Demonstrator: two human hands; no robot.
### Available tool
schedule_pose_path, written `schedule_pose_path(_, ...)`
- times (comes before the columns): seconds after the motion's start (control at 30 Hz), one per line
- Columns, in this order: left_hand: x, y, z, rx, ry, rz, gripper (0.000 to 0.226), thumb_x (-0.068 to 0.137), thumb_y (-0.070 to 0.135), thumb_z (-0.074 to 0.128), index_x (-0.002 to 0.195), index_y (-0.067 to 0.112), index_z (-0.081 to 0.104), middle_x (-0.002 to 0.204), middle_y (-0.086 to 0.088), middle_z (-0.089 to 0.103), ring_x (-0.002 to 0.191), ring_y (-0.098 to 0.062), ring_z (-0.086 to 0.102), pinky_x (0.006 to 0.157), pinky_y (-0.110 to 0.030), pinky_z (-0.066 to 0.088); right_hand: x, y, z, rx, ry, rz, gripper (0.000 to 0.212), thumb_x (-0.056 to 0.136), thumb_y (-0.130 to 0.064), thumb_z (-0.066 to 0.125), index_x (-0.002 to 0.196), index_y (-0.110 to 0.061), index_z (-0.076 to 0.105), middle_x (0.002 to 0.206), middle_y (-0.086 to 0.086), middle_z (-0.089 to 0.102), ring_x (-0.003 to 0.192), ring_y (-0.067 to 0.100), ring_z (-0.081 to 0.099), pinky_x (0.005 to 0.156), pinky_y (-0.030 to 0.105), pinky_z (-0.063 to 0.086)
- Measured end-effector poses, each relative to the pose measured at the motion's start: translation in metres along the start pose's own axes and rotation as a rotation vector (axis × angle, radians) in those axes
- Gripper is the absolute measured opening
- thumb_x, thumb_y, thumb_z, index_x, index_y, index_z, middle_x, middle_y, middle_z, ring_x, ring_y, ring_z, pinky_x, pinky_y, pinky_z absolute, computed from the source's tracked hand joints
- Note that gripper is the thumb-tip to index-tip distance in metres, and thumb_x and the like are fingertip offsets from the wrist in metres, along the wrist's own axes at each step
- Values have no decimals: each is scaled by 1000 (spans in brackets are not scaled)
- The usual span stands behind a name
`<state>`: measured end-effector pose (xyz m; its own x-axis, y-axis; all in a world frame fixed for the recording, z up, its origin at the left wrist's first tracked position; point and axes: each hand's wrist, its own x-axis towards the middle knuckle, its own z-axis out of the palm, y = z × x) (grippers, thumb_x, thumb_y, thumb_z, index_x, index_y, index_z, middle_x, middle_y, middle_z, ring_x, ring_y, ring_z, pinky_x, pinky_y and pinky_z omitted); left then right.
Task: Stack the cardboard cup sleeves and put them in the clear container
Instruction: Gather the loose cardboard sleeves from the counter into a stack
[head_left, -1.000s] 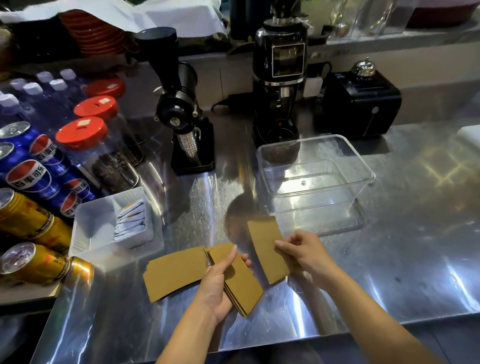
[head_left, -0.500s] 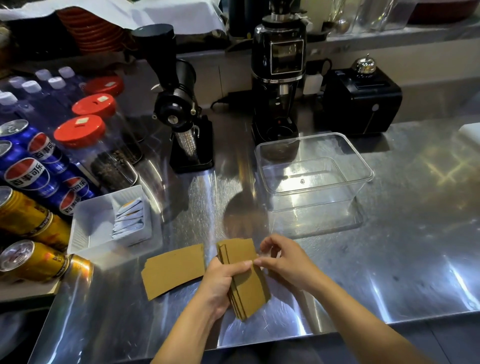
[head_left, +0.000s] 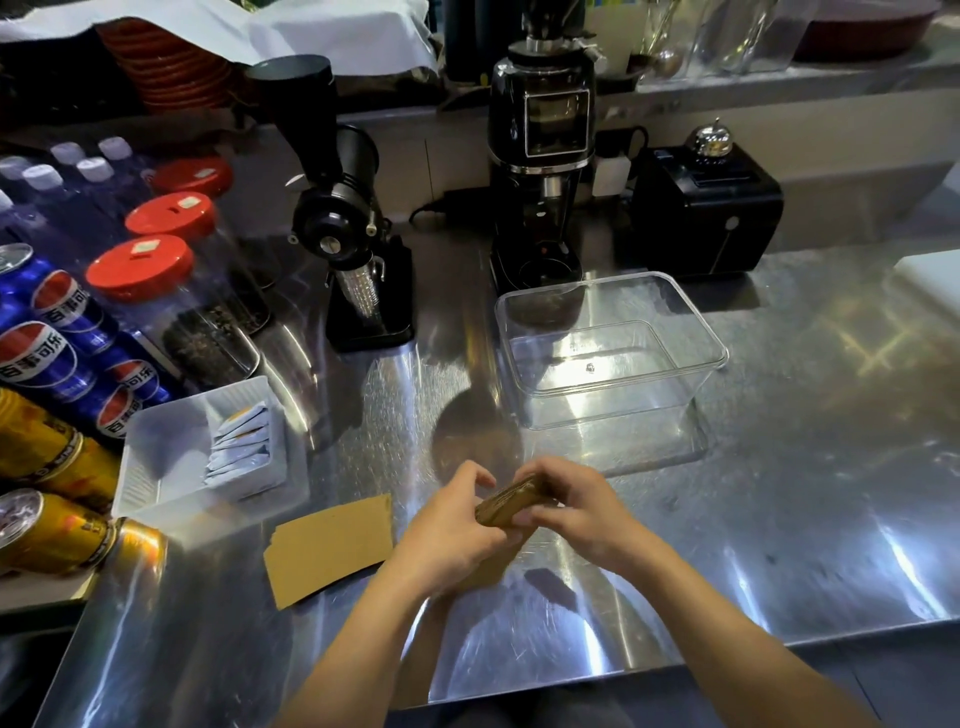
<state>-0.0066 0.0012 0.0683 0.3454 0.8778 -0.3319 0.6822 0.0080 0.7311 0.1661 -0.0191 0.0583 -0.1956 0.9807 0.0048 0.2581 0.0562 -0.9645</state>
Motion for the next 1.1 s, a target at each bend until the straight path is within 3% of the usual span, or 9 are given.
schedule_pose_path(0.1,3,-5,-6,69,195,19,40,64,50,70,94,34,47,85,11,63,80,-12,61,66,-31,47,-4,18,-6,231,167,45,38,70,12,65,76,-24,60,66,-9,64,69,6,59,65,18,49)
schedule_pose_path(0.27,4,-21,10,-462,206,101,13,78,22,70,86,25,60,85,3,69,82,-14,65,67,-22,52,-9,46,-8,373,323,141,39,70,14,65,72,-24,61,62,-12,66,65,3,60,59,14,50)
schedule_pose_path(0.4,0,-22,43,-758,332,128,22,75,35,69,90,20,63,83,6,68,81,-8,63,73,-17,49,-14,57,-1,367,352,156,41,71,12,66,73,-28,62,67,-13,65,70,2,60,64,13,51)
schedule_pose_path(0.53,0,-24,64,-932,453,3,18,83,35,60,84,16,62,83,-5,61,83,-20,57,80,-34,46,-25,65,4,408,333,210,40,72,14,64,76,-26,63,72,-9,65,77,9,61,80,37,52)
schedule_pose_path(0.63,5,-21,71,-873,527,-36,23,89,34,51,76,17,60,74,-1,59,75,-17,54,73,-28,45,-30,61,10,431,344,218,30,75,7,63,81,-23,61,77,0,61,81,18,56,79,42,49)
schedule_pose_path(0.7,8,-17,73,-840,553,-37,28,92,34,46,73,19,59,71,2,59,70,-13,55,64,-17,46,-28,53,14,466,356,226,14,76,-13,67,82,-24,61,78,-2,60,82,18,55,72,35,50)
schedule_pose_path(0.77,13,-16,75,-825,565,-37,30,94,32,44,72,21,60,69,3,59,67,-11,55,60,-16,46,-22,46,17,478,391,262,6,81,-28,65,80,-23,62,79,-1,59,81,17,55,75,41,47)
schedule_pose_path(0.93,20,-11,71,-882,603,-25,32,94,27,45,67,21,62,61,11,60,58,0,54,54,-11,44,-8,38,19,360,552,267,33,91,-28,50,59,-25,54,58,-11,48,61,8,43,64,31,35)
schedule_pose_path(1.1,23,-13,68,-905,587,-6,27,93,18,45,74,23,64,69,12,65,66,1,57,65,-16,45,-6,41,20,422,543,262,19,80,-34,50,66,-27,60,64,-10,54,72,15,48,72,39,36)
